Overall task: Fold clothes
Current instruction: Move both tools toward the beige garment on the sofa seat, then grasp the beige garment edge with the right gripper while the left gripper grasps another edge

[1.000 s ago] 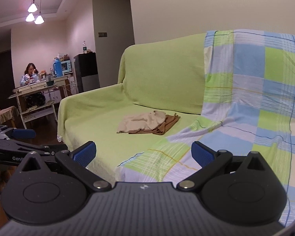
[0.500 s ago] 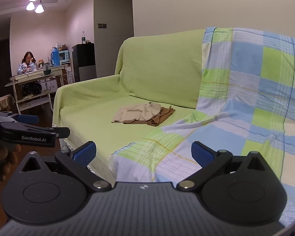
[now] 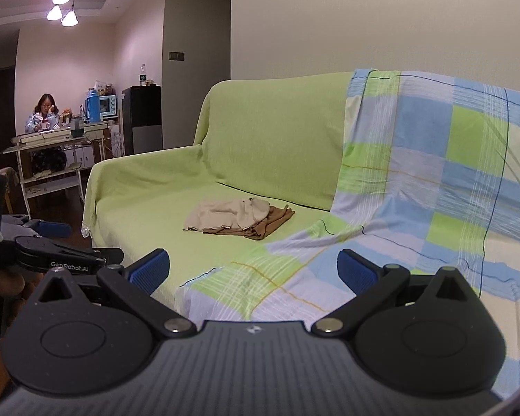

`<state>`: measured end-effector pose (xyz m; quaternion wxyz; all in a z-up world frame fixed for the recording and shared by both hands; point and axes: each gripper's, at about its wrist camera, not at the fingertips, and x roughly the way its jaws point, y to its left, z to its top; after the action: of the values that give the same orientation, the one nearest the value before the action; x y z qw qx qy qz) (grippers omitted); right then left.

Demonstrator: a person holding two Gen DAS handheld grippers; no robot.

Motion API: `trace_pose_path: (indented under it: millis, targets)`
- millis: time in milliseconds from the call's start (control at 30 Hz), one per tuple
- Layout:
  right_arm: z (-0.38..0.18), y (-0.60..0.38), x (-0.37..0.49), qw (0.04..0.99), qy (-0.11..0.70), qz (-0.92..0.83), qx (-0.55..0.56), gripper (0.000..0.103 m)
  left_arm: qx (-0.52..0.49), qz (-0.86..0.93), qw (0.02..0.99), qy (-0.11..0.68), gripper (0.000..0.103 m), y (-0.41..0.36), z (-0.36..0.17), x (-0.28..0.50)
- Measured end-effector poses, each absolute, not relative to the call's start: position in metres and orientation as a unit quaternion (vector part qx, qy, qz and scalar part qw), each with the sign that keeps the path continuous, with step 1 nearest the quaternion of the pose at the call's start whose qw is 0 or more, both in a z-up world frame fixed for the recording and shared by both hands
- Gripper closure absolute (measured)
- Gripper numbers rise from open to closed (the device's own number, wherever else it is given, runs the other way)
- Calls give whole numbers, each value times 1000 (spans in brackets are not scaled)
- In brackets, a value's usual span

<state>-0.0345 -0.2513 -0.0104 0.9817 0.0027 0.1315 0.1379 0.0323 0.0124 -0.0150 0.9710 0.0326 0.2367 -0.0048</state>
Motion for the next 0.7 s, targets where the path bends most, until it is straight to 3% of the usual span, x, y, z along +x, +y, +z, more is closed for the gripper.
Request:
trace_pose_path:
  millis: [267, 700]
  targets:
    - [-5, -225, 45, 975, 140, 162, -52, 1, 26, 5, 971, 239, 1, 35, -22, 97]
    - [-39, -164, 284, 945, 202, 217, -135, 2, -61, 35, 962, 265, 1, 97, -87, 300]
